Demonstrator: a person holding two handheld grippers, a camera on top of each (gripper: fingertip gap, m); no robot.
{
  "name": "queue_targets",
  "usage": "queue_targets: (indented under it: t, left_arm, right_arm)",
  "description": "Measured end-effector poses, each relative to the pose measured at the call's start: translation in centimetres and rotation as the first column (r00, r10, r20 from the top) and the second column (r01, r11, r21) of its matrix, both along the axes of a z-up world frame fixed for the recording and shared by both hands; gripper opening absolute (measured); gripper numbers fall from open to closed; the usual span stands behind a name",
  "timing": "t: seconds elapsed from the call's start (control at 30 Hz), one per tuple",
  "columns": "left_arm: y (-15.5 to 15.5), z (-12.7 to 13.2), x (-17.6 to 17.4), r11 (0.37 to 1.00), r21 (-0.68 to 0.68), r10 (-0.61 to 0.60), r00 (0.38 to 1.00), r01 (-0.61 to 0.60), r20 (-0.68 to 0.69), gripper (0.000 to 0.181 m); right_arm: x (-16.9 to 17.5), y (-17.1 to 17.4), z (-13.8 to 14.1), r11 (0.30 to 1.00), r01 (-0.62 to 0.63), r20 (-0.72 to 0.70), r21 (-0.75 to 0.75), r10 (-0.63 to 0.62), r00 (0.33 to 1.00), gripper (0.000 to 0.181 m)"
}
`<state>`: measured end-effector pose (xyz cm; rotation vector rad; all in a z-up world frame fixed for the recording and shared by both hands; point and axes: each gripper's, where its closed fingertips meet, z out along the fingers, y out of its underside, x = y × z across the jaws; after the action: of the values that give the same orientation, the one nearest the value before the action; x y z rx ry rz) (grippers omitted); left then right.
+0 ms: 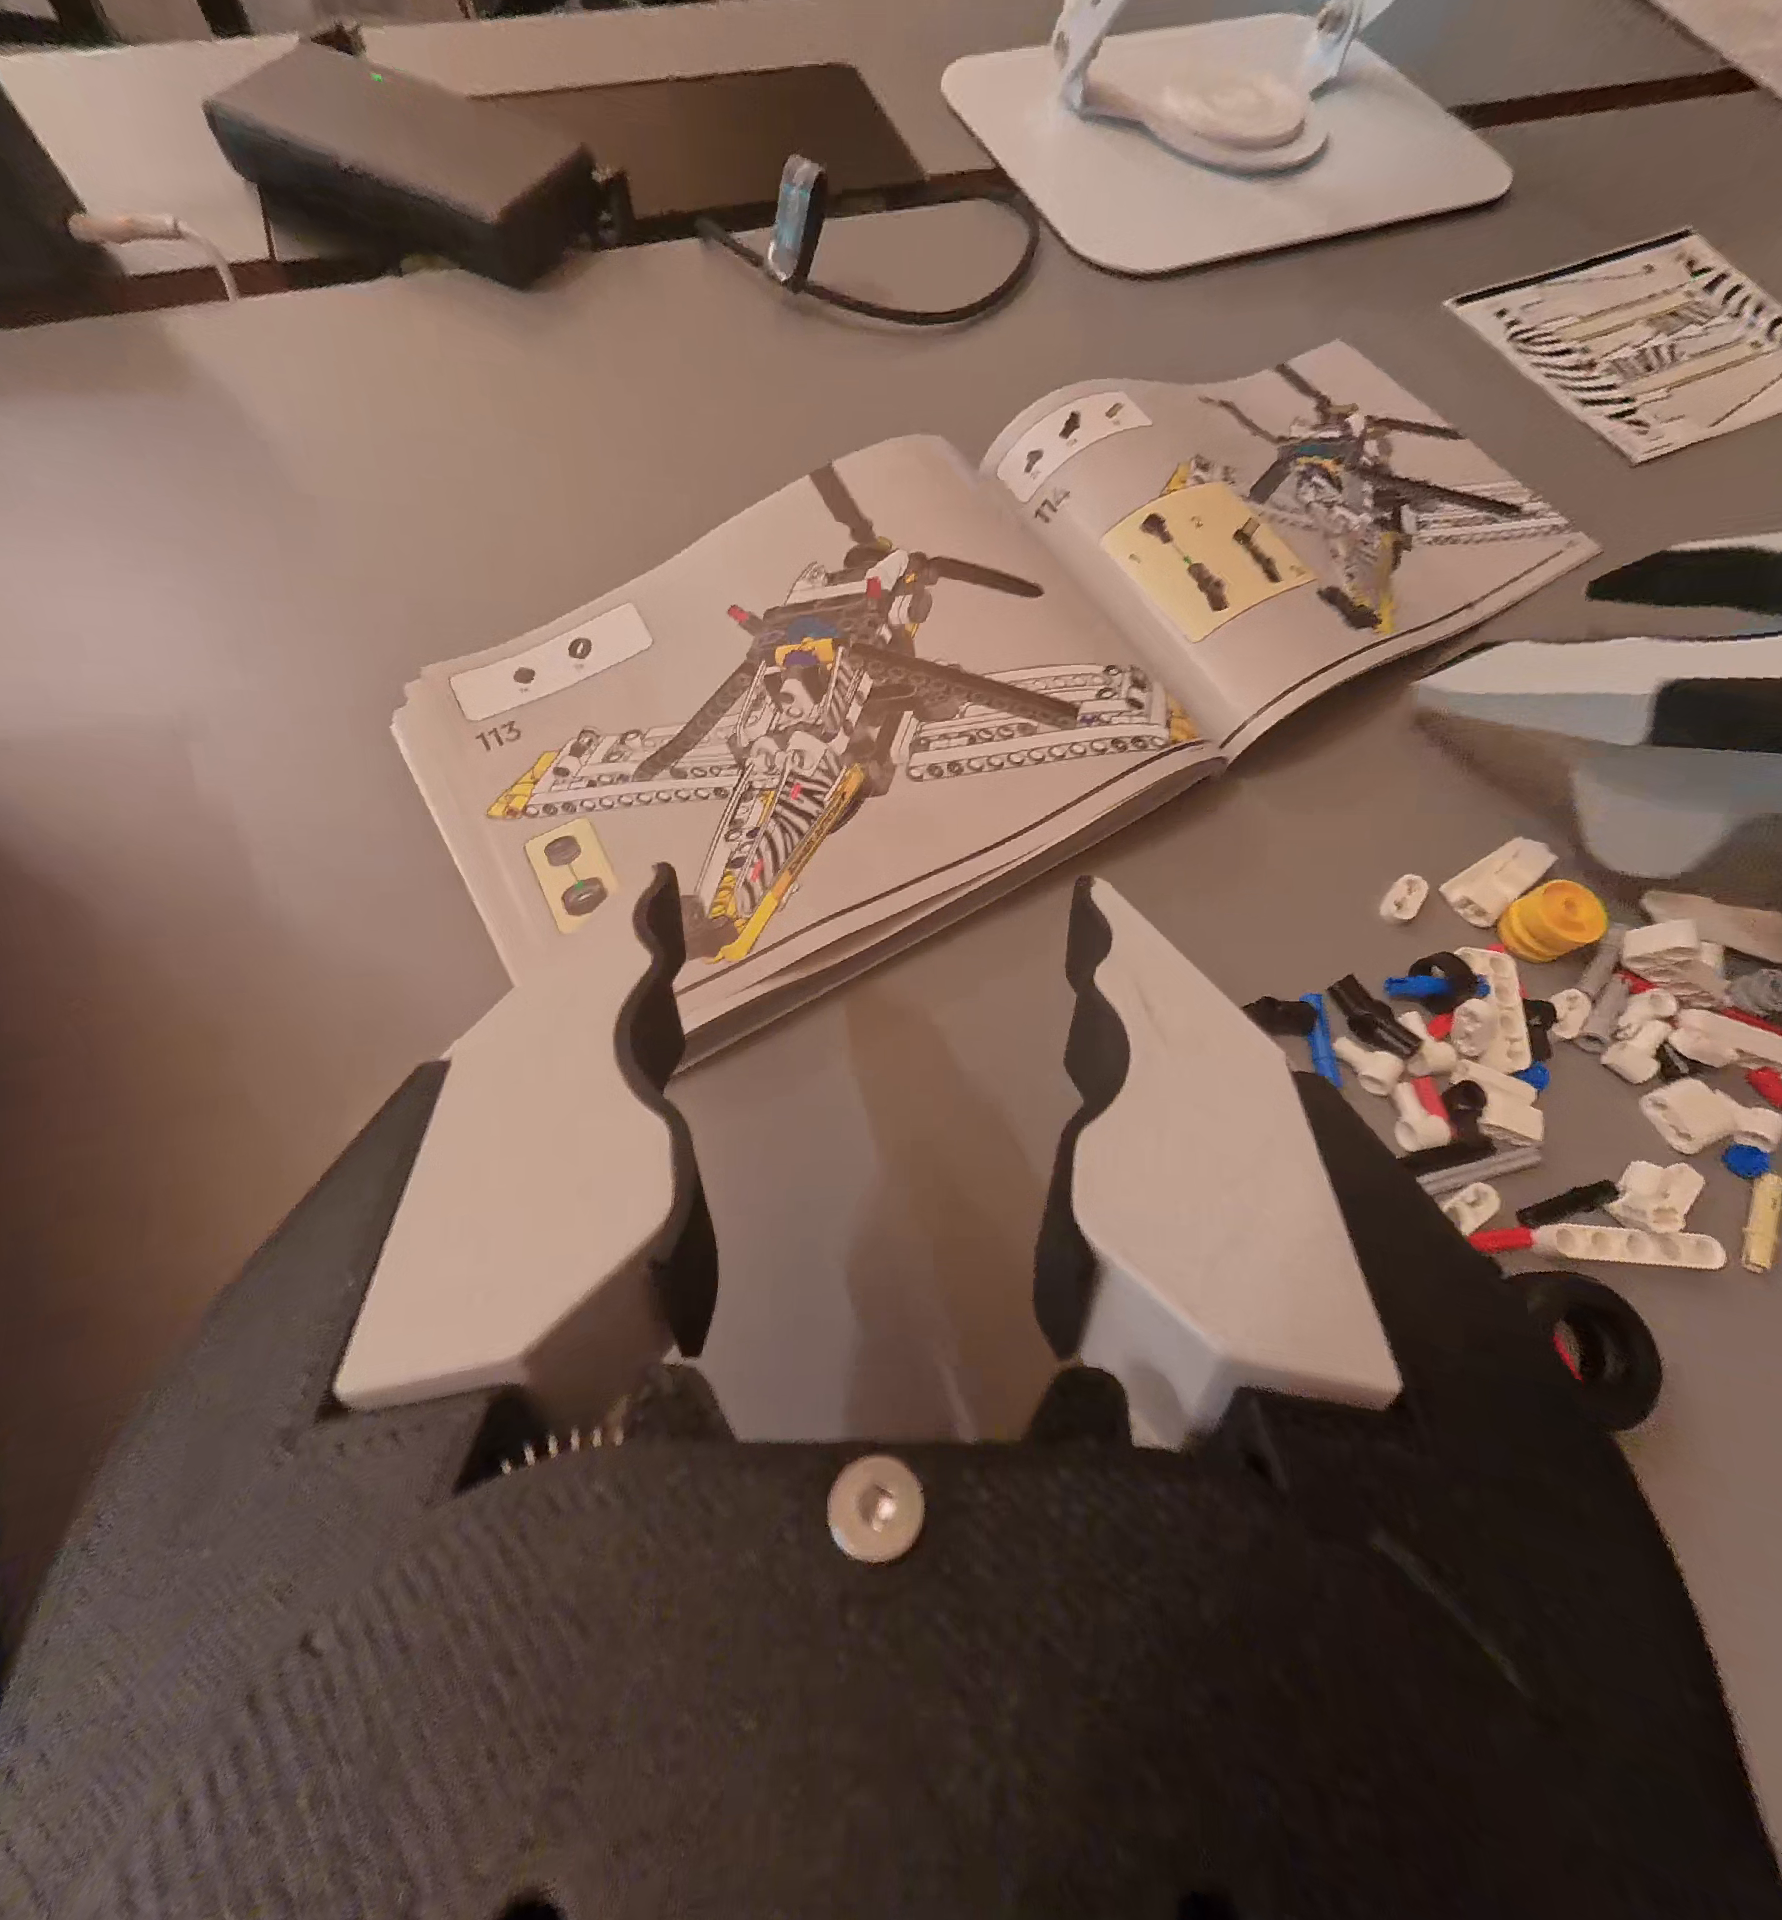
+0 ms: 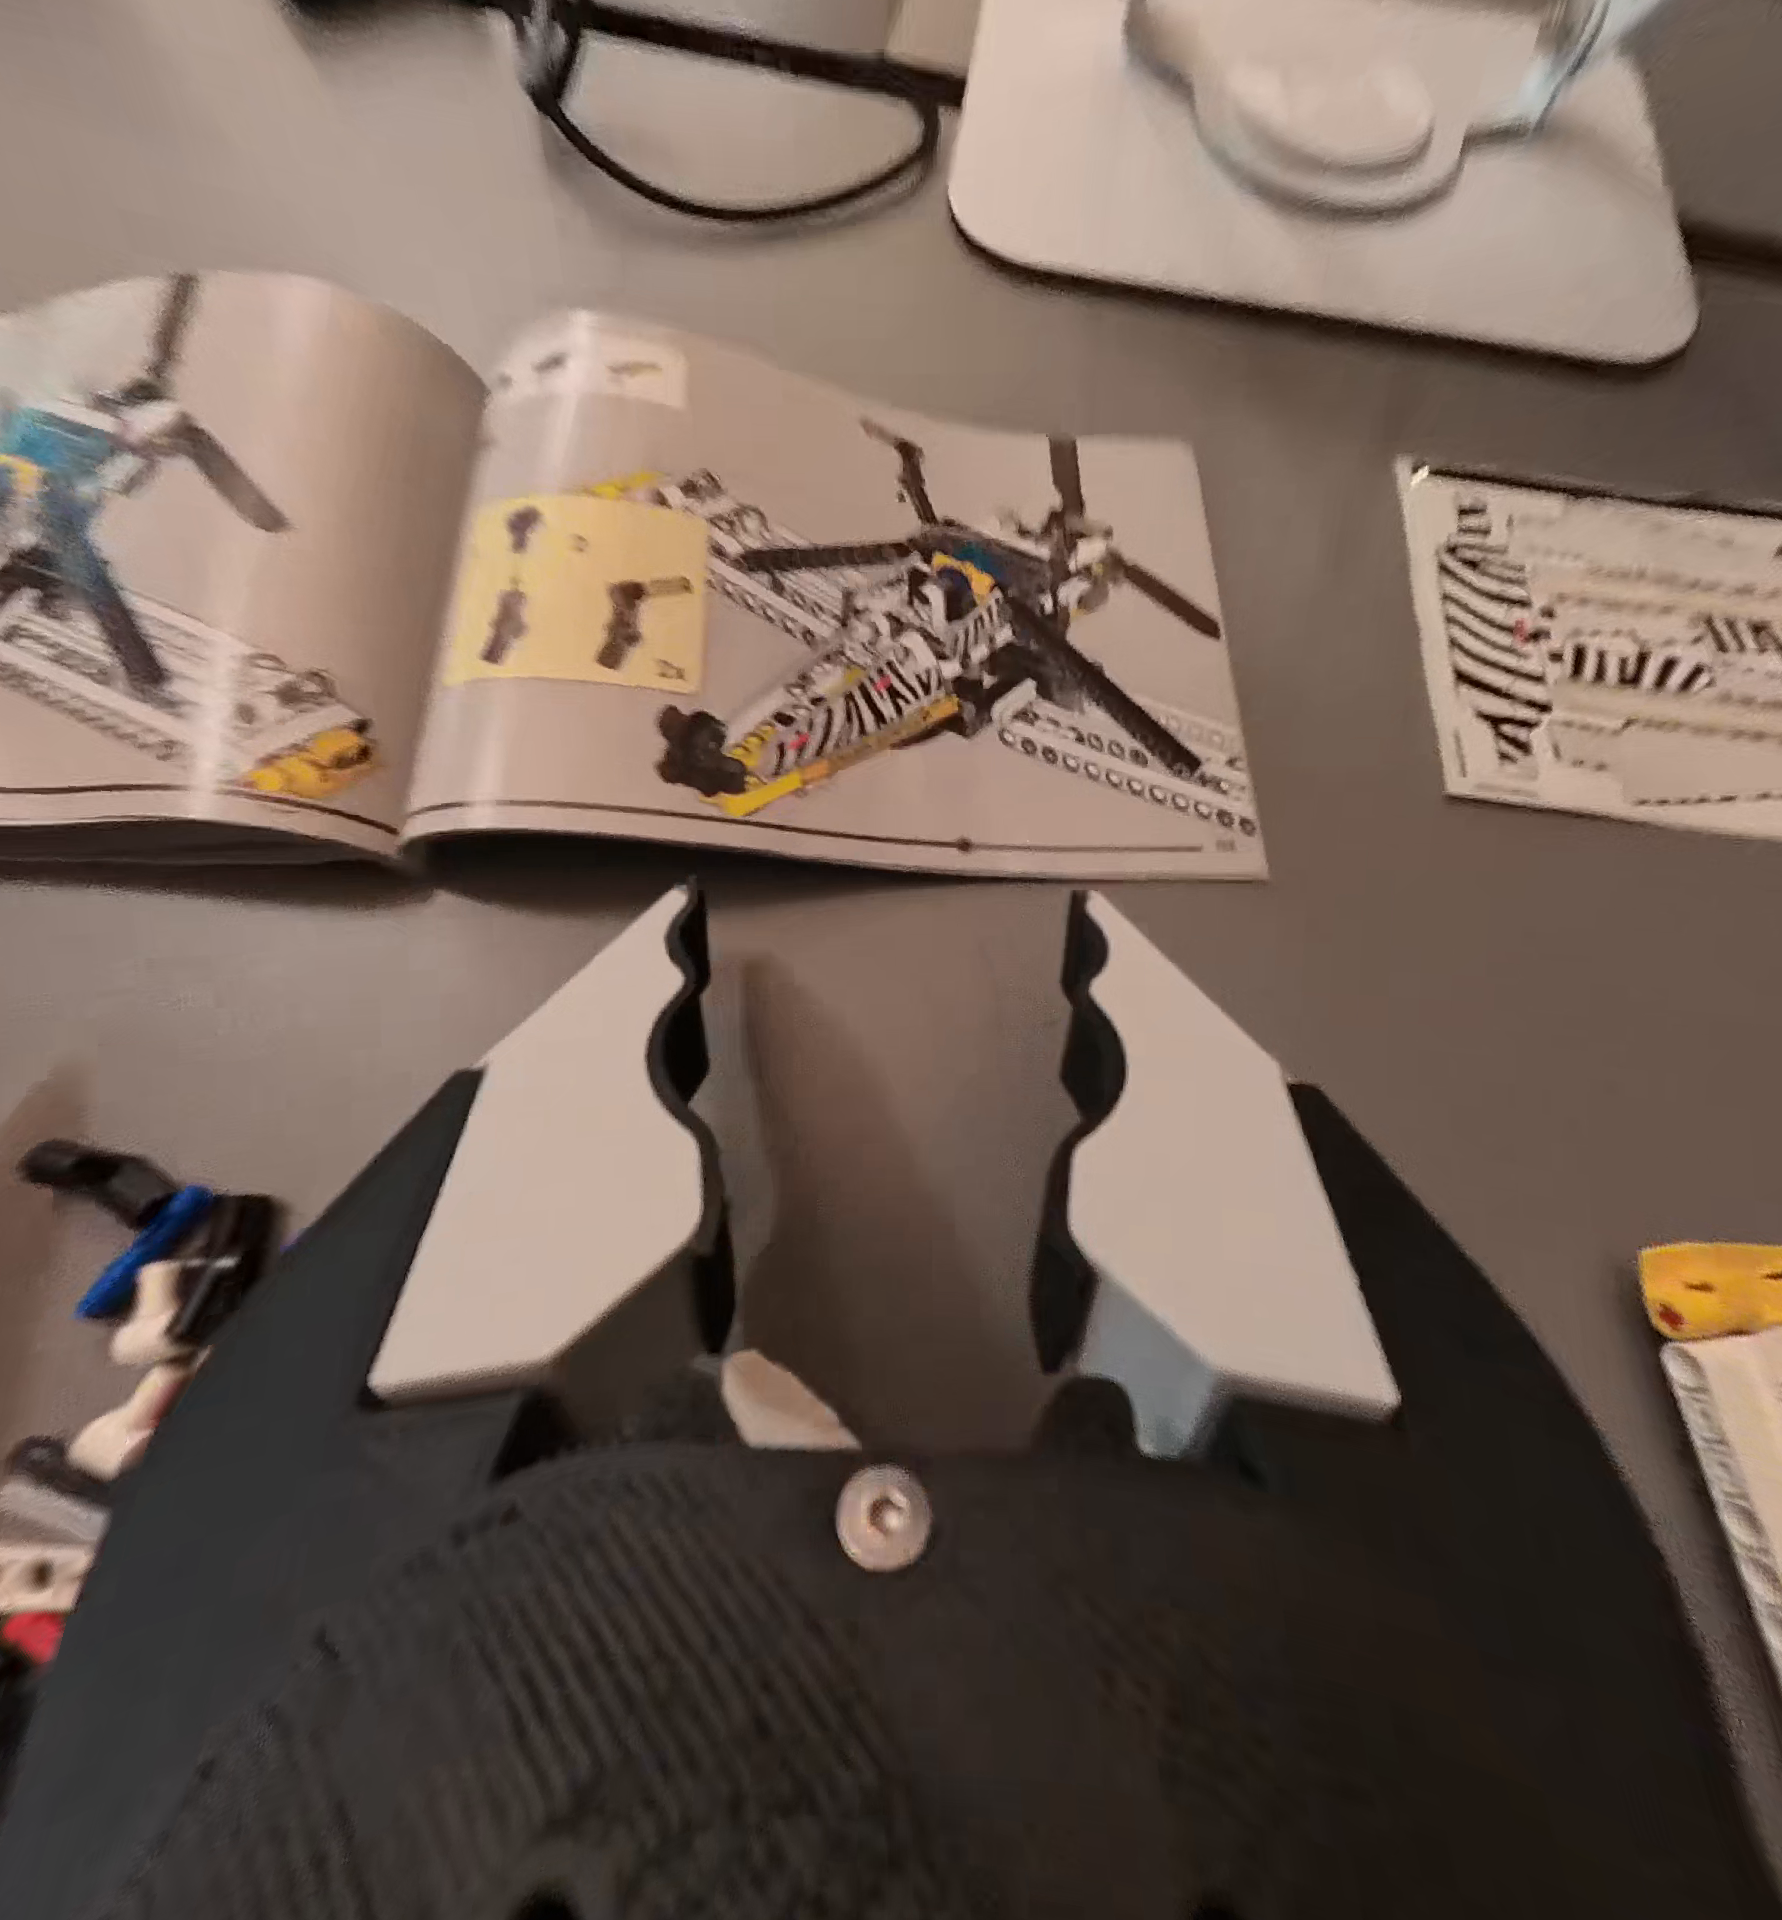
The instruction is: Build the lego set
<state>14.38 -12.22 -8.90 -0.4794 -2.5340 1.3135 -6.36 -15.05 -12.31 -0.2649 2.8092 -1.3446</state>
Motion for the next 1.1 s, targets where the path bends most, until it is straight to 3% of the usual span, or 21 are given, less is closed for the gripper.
queue_targets:
  t: [0.17,0.37,0.53,0.7,0.8,0.87,0.97,1.1]
  left_arm:
    - [0.4,0.5,-0.7,0.999,0.01,-0.034,0.998,0.035,-0.052,0.073]
    - [0.6,1.7,0.0,1.0,-0.01,-0.026,0.996,0.025,-0.082,0.073]
    - [0.8,2.5,0.5,1.0,-0.029,-0.007,0.997,0.005,-0.083,0.072]
    - [2.3,4.3,-3.3,0.997,-0.024,-0.082,0.981,0.079,-0.175,0.068]
    - [4.0,6.6,-6.5,0.986,-0.12,-0.135,0.982,0.119,-0.13,0.066]
    - [5.6,8.1,-8.5,0.973,-0.154,-0.19,0.974,0.171,-0.12,0.048]
    - [7.4,10.4,-10.5,0.956,-0.194,-0.249,0.956,0.218,-0.155,0.045]
    - [8.8,11.5,-11.8,0.937,-0.248,-0.278,0.956,0.247,-0.097,0.045]
  right_arm:
    - [-1.4,-0.5,-1.6,0.997,0.049,0.009,0.051,-0.049,0.999,0.093]
    - [-1.6,-0.3,-1.8,0.997,0.019,0.039,0.07,-0.022,0.999,0.098]
    - [-3.3,-0.3,-2.3,0.988,0.115,0.038,0.101,-0.119,0.992,0.133]
    - [-3.2,-0.3,-2.3,0.988,0.112,0.035,0.102,-0.117,0.993,0.134]
    - [-3.2,-0.3,-2.3,0.988,0.112,0.035,0.102,-0.117,0.993,0.134]
    - [-3.2,-0.3,-2.3,0.988,0.112,0.035,0.102,-0.117,0.993,0.134]
    - [-3.2,-0.3,-2.3,0.988,0.112,0.035,0.102,-0.117,0.993,0.134]
    - [-3.2,-0.3,-2.3,0.988,0.112,0.035,0.102,-0.117,0.993,0.134]
